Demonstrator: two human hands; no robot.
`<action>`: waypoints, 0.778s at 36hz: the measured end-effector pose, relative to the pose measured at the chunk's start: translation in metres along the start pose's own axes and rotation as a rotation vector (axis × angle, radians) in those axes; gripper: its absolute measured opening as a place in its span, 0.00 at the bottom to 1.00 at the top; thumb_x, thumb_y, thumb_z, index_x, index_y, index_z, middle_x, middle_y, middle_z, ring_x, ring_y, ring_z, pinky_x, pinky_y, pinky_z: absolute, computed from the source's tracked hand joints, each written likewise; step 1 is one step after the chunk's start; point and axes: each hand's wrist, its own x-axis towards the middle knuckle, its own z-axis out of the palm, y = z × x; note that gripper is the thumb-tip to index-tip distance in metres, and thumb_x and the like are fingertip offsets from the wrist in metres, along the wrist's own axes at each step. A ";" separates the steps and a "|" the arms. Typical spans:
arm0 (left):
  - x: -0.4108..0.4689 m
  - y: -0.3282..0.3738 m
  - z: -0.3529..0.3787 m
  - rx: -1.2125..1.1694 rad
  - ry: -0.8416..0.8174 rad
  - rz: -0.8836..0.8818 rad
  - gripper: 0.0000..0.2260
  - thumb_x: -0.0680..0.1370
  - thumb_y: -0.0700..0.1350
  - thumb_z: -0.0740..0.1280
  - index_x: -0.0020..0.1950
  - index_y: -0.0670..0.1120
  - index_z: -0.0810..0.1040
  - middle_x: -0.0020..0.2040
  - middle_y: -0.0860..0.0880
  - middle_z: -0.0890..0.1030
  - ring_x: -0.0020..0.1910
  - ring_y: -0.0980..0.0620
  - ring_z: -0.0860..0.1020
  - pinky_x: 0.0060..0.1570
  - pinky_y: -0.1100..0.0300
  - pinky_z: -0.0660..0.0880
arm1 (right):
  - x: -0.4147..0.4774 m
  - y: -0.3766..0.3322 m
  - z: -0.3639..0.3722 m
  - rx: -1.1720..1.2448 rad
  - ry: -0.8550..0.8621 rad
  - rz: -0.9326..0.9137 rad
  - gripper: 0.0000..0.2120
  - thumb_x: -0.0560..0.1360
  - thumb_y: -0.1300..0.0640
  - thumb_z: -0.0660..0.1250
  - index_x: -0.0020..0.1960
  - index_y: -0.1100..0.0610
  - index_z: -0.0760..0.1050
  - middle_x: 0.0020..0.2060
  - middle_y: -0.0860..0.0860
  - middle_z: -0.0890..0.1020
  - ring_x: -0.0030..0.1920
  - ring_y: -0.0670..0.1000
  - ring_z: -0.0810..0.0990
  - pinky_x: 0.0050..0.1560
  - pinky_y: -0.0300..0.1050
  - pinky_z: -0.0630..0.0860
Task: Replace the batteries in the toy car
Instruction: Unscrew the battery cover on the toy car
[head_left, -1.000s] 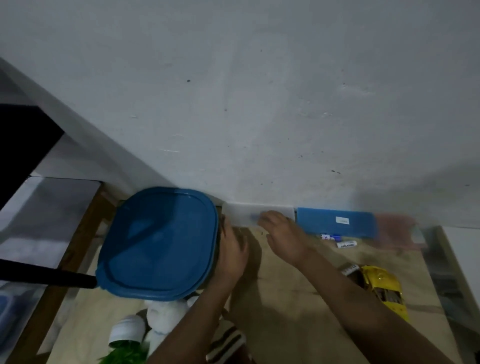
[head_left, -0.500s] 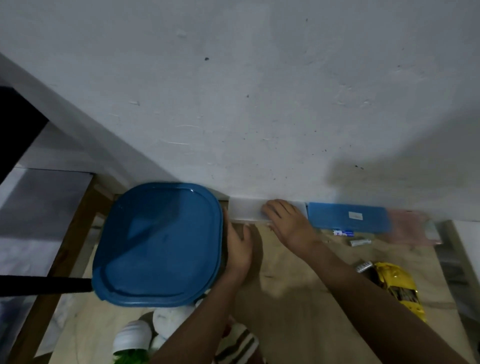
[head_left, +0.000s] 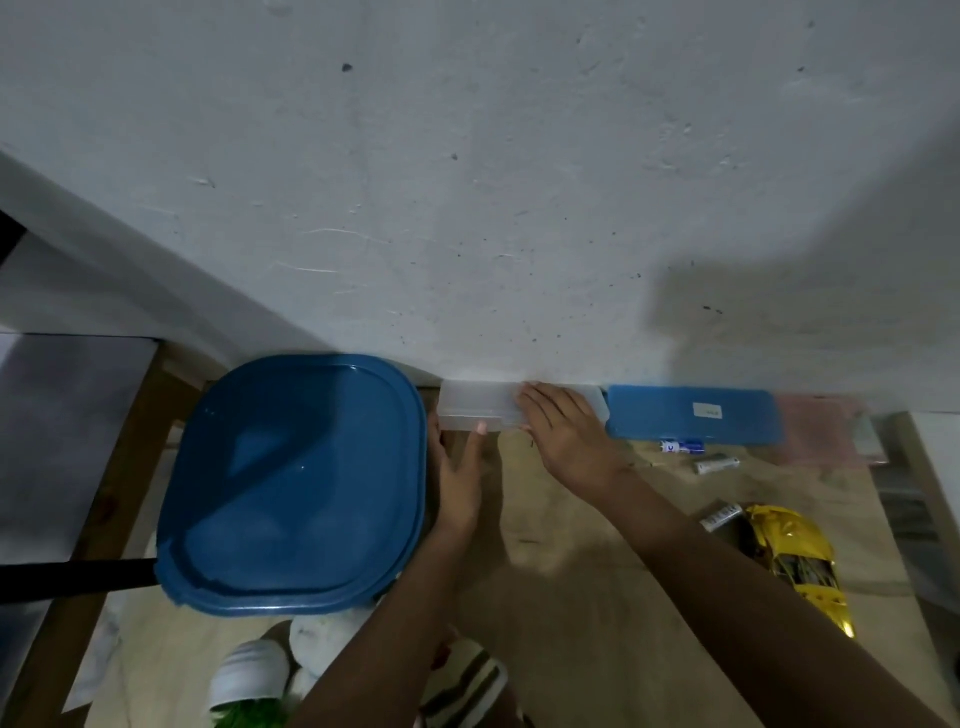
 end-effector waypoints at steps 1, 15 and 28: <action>0.000 -0.001 0.000 -0.002 0.001 -0.004 0.34 0.76 0.58 0.65 0.76 0.55 0.51 0.76 0.49 0.59 0.74 0.48 0.58 0.73 0.43 0.57 | 0.000 0.001 0.001 -0.002 0.025 -0.016 0.34 0.54 0.61 0.82 0.59 0.65 0.77 0.55 0.59 0.82 0.55 0.58 0.81 0.58 0.52 0.71; -0.005 0.008 0.001 -0.074 -0.014 -0.008 0.32 0.77 0.54 0.65 0.76 0.55 0.52 0.74 0.49 0.61 0.72 0.48 0.62 0.71 0.42 0.61 | 0.015 0.005 0.006 -0.039 0.289 -0.112 0.17 0.75 0.52 0.59 0.50 0.63 0.80 0.44 0.58 0.84 0.44 0.55 0.83 0.48 0.48 0.80; -0.007 0.018 0.004 -0.150 -0.019 -0.007 0.27 0.79 0.51 0.61 0.75 0.52 0.54 0.72 0.48 0.66 0.70 0.49 0.66 0.71 0.46 0.63 | 0.025 0.010 0.013 0.006 0.340 -0.151 0.27 0.82 0.50 0.44 0.48 0.62 0.79 0.41 0.57 0.83 0.40 0.55 0.82 0.45 0.45 0.79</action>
